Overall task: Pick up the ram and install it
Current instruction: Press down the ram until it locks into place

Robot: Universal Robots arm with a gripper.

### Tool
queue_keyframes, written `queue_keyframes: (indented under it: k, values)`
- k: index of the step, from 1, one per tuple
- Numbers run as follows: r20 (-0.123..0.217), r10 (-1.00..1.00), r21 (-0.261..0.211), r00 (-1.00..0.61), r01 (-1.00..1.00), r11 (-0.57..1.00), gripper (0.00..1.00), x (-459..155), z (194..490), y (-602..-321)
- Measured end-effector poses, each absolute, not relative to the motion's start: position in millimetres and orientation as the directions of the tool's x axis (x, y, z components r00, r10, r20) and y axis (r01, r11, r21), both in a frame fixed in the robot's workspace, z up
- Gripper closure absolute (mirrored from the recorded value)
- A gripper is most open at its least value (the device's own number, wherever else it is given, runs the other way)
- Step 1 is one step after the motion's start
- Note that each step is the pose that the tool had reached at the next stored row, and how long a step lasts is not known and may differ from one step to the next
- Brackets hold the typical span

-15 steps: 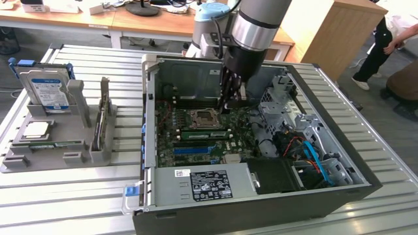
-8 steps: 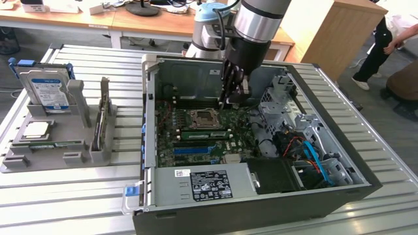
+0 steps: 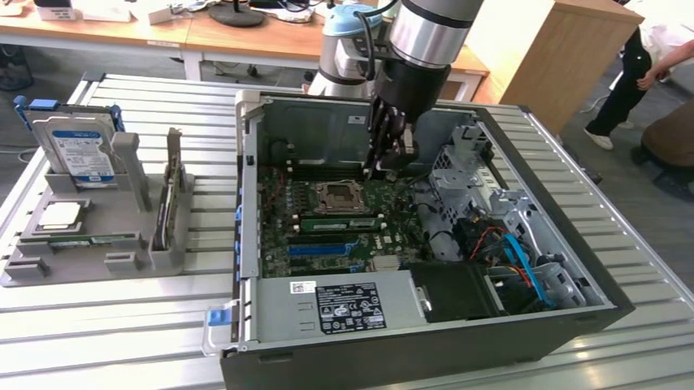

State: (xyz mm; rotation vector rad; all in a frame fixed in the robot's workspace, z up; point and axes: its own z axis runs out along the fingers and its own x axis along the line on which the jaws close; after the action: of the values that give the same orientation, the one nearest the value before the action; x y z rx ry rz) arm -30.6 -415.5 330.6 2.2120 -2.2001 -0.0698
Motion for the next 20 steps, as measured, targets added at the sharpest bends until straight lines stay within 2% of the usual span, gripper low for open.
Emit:
queue_keyframes:
  k: [8,9,10,11,13,20]
  values:
    - [-0.017,-1.000,0.046,0.005,-0.999,-0.006,0.69,-30.6,330.6,-415.5]
    - [-0.017,-1.000,0.046,0.005,-0.999,-0.006,0.71,-30.6,330.6,-415.5]
    - [-0.017,-1.000,0.046,0.005,-0.999,-0.006,0.77,-30.6,330.6,-415.5]
    - [-0.017,-1.000,0.046,0.005,-0.999,-0.006,0.77,-30.6,330.6,-415.5]
    - [-0.017,-1.000,0.046,0.005,-0.999,-0.006,0.89,-30.6,330.6,-415.5]
    - [-0.017,-1.000,0.046,0.005,-0.999,-0.006,0.89,-30.6,330.6,-415.5]
